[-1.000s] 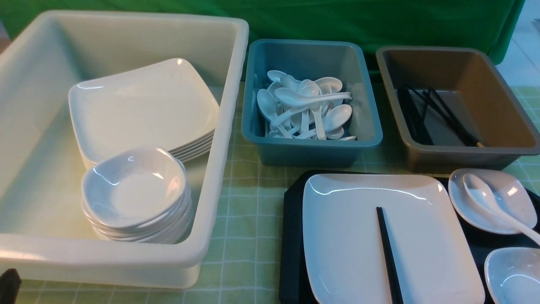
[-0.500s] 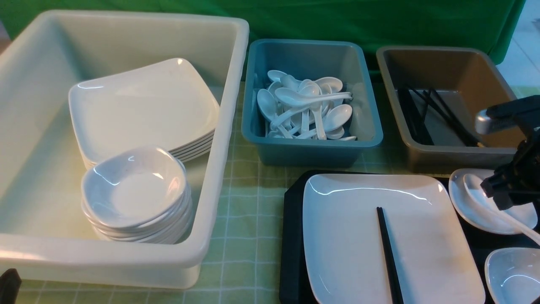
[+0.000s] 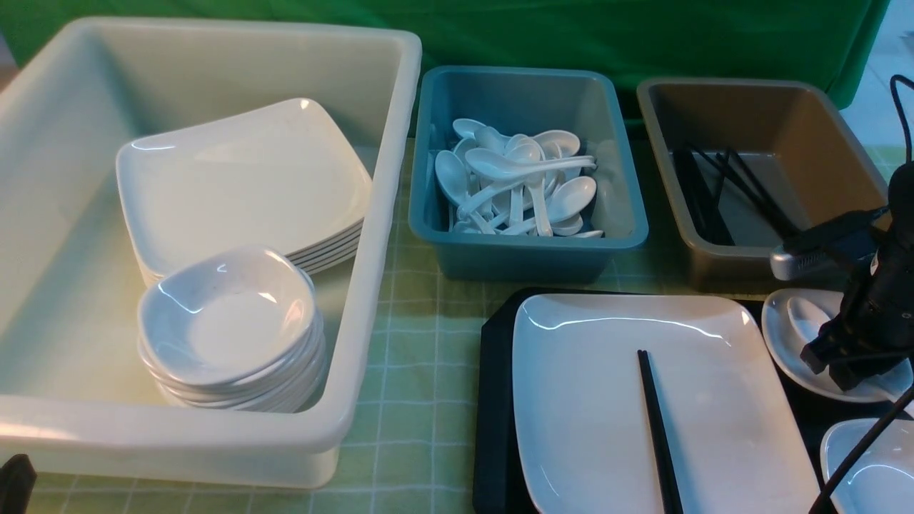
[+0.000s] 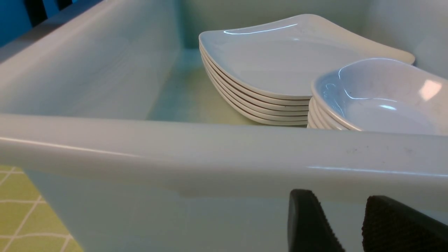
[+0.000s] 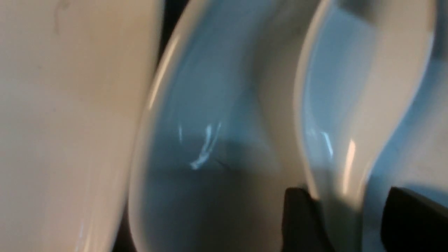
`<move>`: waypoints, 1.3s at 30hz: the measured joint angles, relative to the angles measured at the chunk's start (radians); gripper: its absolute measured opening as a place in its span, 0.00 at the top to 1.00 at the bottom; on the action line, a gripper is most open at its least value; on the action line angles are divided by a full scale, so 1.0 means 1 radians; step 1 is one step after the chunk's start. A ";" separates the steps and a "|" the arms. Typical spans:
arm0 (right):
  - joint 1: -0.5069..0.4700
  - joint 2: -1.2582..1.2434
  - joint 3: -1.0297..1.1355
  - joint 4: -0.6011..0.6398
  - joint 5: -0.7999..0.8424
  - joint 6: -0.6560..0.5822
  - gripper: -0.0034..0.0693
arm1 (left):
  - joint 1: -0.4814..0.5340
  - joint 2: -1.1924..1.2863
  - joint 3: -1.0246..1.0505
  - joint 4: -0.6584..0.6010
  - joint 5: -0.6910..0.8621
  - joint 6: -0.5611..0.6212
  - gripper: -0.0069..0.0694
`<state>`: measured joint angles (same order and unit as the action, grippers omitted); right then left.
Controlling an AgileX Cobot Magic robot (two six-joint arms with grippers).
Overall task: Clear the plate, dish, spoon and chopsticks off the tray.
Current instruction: Use the right arm to grab a soup spoon from the plate, then use the right arm to put the soup spoon into the small storage box in the middle
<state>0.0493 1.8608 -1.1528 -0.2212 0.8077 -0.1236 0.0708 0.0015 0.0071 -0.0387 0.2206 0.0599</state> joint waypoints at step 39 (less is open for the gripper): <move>0.317 0.033 -0.614 0.469 0.112 -0.159 0.69 | 0.000 0.000 0.000 0.000 0.000 0.012 0.62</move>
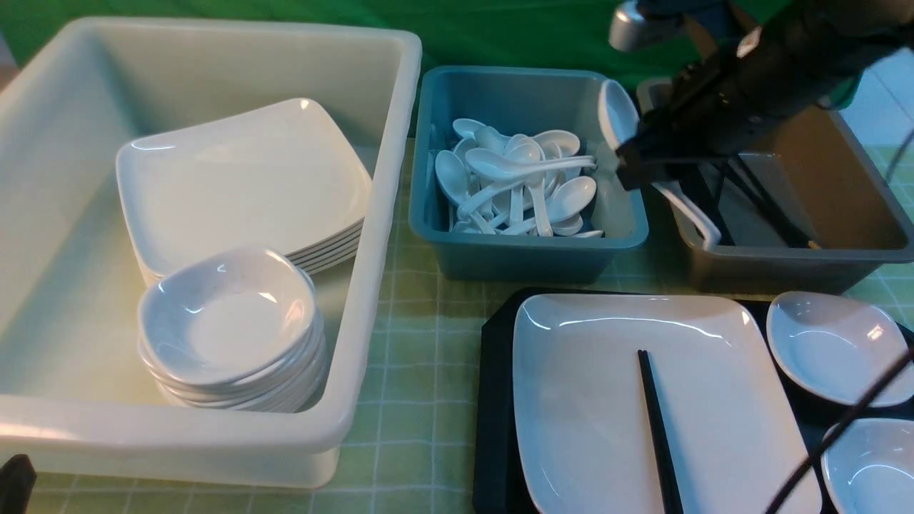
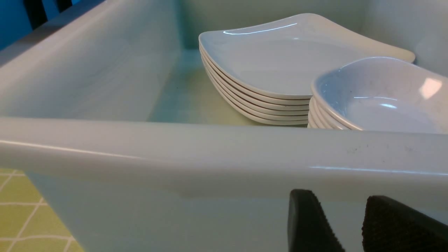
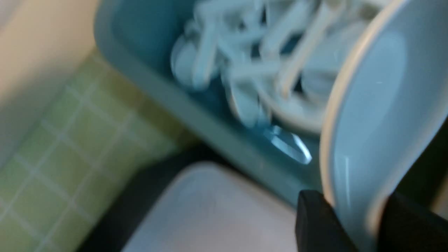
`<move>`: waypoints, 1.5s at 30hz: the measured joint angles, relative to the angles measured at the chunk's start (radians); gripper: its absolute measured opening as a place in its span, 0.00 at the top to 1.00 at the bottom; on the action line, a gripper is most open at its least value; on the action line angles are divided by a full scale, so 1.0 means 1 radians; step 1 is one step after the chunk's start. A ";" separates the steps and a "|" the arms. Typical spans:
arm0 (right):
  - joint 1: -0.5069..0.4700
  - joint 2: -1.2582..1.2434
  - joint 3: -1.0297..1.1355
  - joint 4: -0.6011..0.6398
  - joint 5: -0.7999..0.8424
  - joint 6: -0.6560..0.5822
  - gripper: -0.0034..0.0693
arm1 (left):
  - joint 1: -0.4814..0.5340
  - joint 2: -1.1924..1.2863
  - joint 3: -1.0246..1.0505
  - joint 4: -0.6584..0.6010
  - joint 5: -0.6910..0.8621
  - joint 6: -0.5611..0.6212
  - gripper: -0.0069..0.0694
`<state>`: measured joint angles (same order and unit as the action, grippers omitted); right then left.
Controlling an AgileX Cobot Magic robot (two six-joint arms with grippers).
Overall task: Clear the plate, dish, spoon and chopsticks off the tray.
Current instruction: Use the right arm to put the soup spoon into the small storage box in the middle, then use the right arm to grab a pair of chopsticks from the plate
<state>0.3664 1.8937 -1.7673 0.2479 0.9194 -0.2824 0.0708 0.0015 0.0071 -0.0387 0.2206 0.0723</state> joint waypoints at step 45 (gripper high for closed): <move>0.093 -0.533 0.609 -0.108 0.168 0.466 0.70 | 0.000 -0.002 0.000 0.000 0.001 0.002 0.62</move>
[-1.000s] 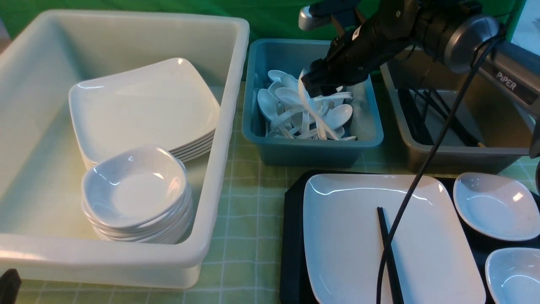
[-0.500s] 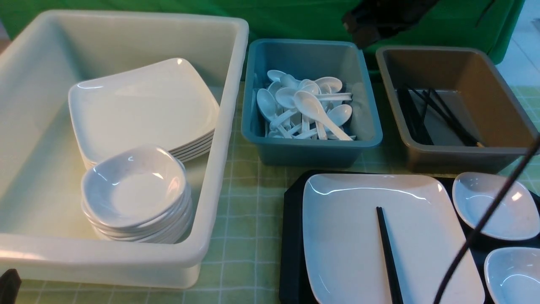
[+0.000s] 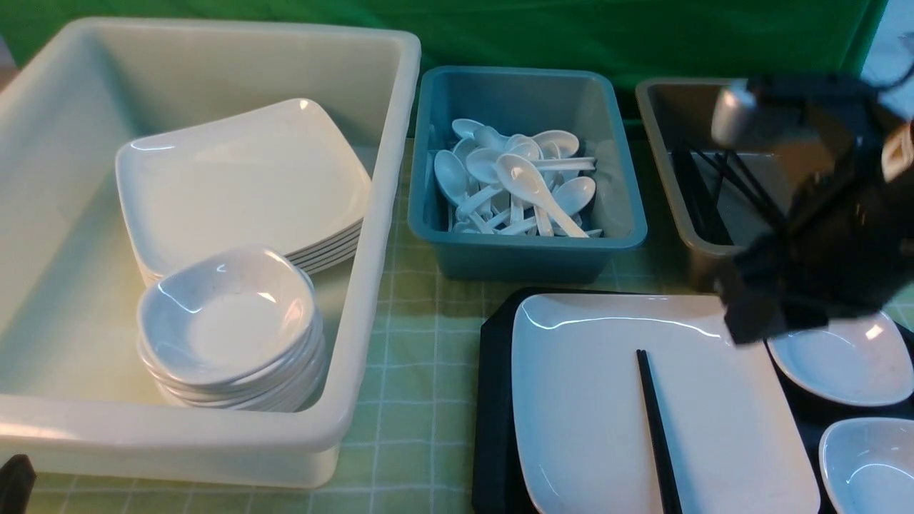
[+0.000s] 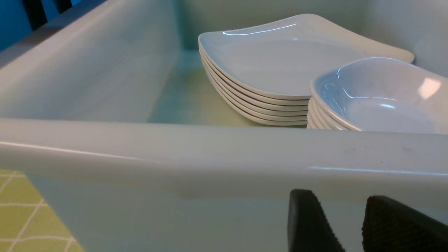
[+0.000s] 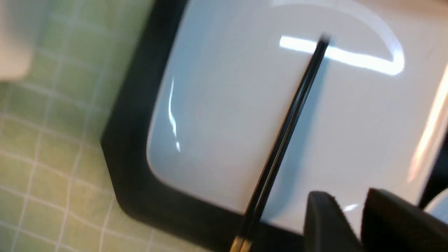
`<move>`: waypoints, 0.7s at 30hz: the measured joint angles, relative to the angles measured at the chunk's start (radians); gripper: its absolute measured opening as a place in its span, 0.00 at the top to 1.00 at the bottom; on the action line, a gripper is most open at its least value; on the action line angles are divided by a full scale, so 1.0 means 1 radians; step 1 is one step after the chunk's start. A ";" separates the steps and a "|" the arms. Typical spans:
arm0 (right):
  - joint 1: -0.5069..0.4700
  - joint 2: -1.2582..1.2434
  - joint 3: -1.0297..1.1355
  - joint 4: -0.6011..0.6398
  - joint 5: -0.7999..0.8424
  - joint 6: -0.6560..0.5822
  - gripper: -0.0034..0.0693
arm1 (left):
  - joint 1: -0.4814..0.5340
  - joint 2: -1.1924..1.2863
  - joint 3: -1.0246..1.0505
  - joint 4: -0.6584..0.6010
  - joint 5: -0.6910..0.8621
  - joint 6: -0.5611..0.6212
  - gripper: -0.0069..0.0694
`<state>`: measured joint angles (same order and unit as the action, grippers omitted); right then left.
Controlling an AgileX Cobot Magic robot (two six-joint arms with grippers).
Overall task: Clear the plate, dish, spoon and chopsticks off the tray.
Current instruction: Use the right arm to grab a pair of chopsticks from the plate
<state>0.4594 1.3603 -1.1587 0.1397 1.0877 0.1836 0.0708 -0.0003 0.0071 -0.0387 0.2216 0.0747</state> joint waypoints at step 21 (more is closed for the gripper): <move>0.238 0.181 0.310 -0.044 -0.257 0.328 0.48 | 0.000 0.000 0.000 0.000 0.000 0.000 0.62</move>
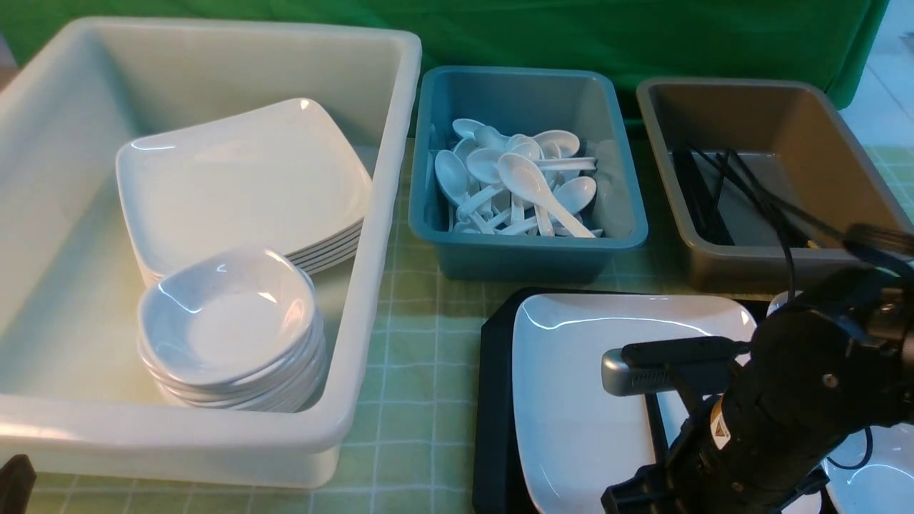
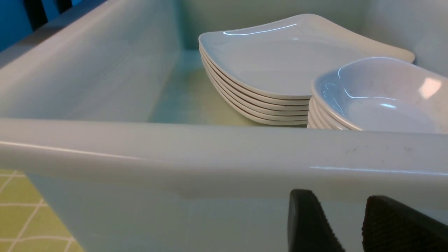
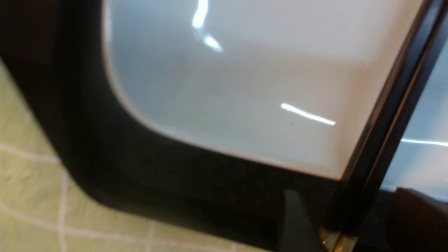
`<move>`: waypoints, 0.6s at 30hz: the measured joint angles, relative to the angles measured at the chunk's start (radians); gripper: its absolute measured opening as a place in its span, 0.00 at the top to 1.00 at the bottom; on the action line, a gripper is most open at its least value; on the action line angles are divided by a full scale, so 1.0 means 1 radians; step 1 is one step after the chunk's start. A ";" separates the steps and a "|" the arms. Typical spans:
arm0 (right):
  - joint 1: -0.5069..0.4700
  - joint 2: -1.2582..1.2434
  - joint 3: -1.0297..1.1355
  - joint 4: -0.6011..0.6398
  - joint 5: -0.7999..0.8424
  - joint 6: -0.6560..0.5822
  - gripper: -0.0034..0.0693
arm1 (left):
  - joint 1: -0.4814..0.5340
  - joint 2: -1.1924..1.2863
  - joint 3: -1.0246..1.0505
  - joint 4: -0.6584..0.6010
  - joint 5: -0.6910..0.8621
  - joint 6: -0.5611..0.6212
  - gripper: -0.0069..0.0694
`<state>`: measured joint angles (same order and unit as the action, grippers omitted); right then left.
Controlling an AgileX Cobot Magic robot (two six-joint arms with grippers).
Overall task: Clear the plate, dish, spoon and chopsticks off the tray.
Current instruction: Use the right arm to grab a pair of chopsticks from the plate
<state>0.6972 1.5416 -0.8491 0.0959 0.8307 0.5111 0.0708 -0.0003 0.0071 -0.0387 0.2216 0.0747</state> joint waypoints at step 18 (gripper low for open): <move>0.000 0.058 0.000 -0.037 -0.098 0.046 0.49 | 0.000 0.000 0.000 0.000 0.000 0.000 0.62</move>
<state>0.6972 1.5995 -0.8491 0.0589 0.7325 0.5576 0.0708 -0.0003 0.0071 -0.0387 0.2216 0.0747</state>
